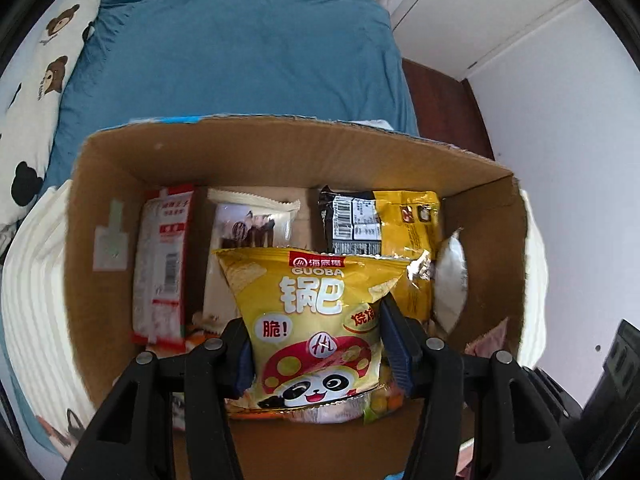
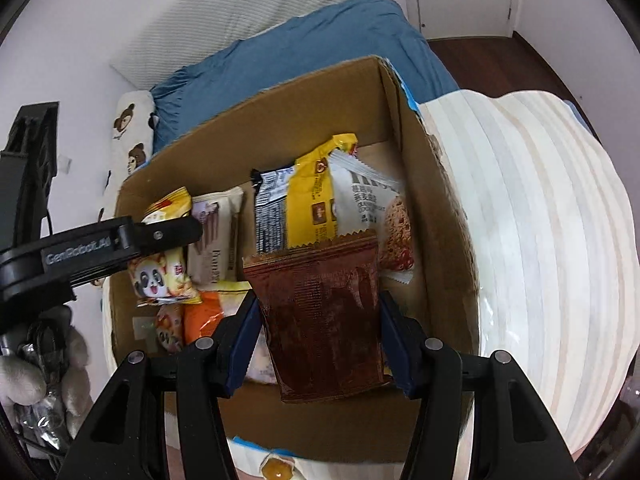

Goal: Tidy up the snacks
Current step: 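Carry both bags into the box and open both tools, then lift both tools away from the box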

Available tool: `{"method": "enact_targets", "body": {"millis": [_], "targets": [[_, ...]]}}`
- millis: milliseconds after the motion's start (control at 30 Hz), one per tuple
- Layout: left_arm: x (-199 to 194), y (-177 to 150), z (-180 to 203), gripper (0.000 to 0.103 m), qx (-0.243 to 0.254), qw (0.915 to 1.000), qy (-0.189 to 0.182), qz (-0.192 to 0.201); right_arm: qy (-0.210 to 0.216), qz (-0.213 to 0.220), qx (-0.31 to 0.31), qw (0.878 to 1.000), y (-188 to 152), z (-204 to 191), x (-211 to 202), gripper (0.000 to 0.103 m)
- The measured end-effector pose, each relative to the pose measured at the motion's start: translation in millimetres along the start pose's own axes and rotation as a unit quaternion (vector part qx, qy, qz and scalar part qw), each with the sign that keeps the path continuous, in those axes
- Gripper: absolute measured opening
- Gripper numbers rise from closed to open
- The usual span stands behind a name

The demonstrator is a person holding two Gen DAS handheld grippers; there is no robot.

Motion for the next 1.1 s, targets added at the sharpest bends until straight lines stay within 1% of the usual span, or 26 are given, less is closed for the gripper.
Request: {"method": "enact_targets", "body": {"millis": [33,67,100,133,167,233,333,500,567,667,800,867,933,1033,1100], "targets": [[6,0,0,0.052,0.001,0.9999,0.003,-0.010,-0.007,-0.008,0.003,1.000,-1,2,4,0.062],[10,1,0,0.058,-0.001,0.9999,0.001,-0.017,-0.013,-0.017,0.006,1.000,-3,4,9,0.065],[13,2,-1,0.064,-0.004,0.9998,0.001,-0.018,-0.018,-0.028,0.009,0.999,-6,6,13,0.081],[13,4,-3,0.084,-0.002,0.9999,0.006,-0.012,-0.027,-0.036,0.007,0.999,-8,6,20,0.098],[12,5,-5,0.094,-0.001,0.9999,0.011,-0.007,-0.033,-0.038,0.002,0.999,-10,6,23,0.098],[9,7,-7,0.095,0.000,0.9998,0.018,0.003,-0.037,-0.040,-0.007,0.998,-15,4,25,0.098],[4,7,-9,0.095,-0.003,0.9998,0.016,0.010,-0.045,-0.045,-0.016,0.998,-17,3,29,0.098],[-10,0,-8,0.096,0.006,0.9994,0.023,0.024,-0.050,-0.041,-0.020,0.998,-19,1,29,0.099],[-16,-4,-6,0.096,0.012,0.9992,0.019,0.033,-0.055,-0.036,-0.024,0.998,-21,0,24,0.099],[-31,-11,-4,0.096,0.024,0.9973,0.029,0.063,-0.057,-0.028,-0.030,0.998,-21,0,15,0.099],[-56,-25,-5,0.096,0.037,0.9925,0.045,0.107,-0.065,-0.009,-0.052,0.996,-27,-3,0,0.099],[-68,-32,-7,0.096,0.039,0.9903,0.051,0.123,-0.068,0.001,-0.058,0.996,-30,-3,-8,0.099],[-82,-40,-11,0.099,0.039,0.9874,0.059,0.142,-0.075,0.017,-0.063,0.995,-34,-3,-19,0.100],[-107,-50,-13,0.099,0.046,0.9803,0.071,0.179,-0.077,0.038,-0.076,0.993,-39,-4,-40,0.101],[-121,-56,-14,0.099,0.048,0.9766,0.077,0.195,-0.074,0.052,-0.079,0.993,-43,-5,-54,0.101]]}}
Point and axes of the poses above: each gripper's, at about its wrist camera, not at the fingertips, and x roughly the way its jaws point, z to its right, y to its top, the point moved 9 cm from there along x, roughly the way its jaws point, and after that the axes turned 9 degrees about z, right-handed, at the moved point
